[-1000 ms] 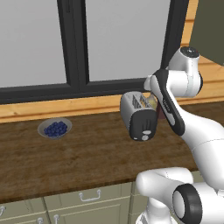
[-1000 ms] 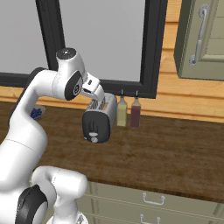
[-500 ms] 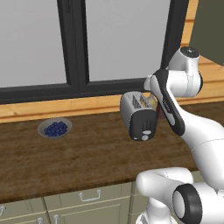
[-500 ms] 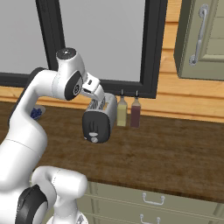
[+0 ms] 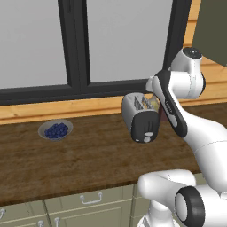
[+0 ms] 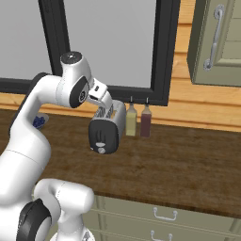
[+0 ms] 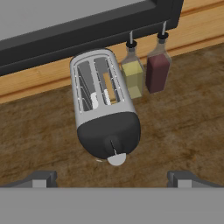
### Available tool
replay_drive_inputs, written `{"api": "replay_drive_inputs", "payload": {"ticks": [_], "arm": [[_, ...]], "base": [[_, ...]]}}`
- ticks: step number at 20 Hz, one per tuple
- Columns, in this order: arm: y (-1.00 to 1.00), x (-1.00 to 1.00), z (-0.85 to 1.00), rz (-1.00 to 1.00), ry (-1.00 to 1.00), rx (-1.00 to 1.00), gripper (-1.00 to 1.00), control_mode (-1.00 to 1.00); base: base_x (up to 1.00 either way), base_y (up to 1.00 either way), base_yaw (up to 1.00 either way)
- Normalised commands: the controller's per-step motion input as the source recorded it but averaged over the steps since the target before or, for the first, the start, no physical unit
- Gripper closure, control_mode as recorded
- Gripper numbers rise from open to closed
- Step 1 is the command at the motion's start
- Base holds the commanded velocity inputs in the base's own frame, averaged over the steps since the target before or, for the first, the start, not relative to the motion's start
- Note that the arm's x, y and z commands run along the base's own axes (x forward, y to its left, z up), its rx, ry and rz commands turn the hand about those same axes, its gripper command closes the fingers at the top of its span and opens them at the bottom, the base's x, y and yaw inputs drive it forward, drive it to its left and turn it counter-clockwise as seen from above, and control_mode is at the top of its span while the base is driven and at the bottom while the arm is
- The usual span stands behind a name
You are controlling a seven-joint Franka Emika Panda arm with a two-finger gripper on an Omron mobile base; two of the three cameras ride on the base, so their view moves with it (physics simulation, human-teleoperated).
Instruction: Start the toaster. Once the lever pops up, take the bread to the plate on the dining counter.
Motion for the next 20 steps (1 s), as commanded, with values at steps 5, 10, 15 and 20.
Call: {"api": "replay_drive_inputs", "payload": {"ticks": [5,10,15,20], "arm": [[0.00,0.00,0.00,0.00,0.00,0.00,-1.00,-1.00],[0.00,0.00,0.00,0.00,0.00,0.00,-1.00,-1.00],[0.00,0.00,0.00,0.00,0.00,0.00,-1.00,-1.00],[0.00,0.00,0.00,0.00,0.00,0.00,-1.00,-1.00]], "base": [[0.00,0.00,0.00],[0.00,0.00,0.00],[0.00,0.00,0.00],[0.00,0.00,0.00]]}}
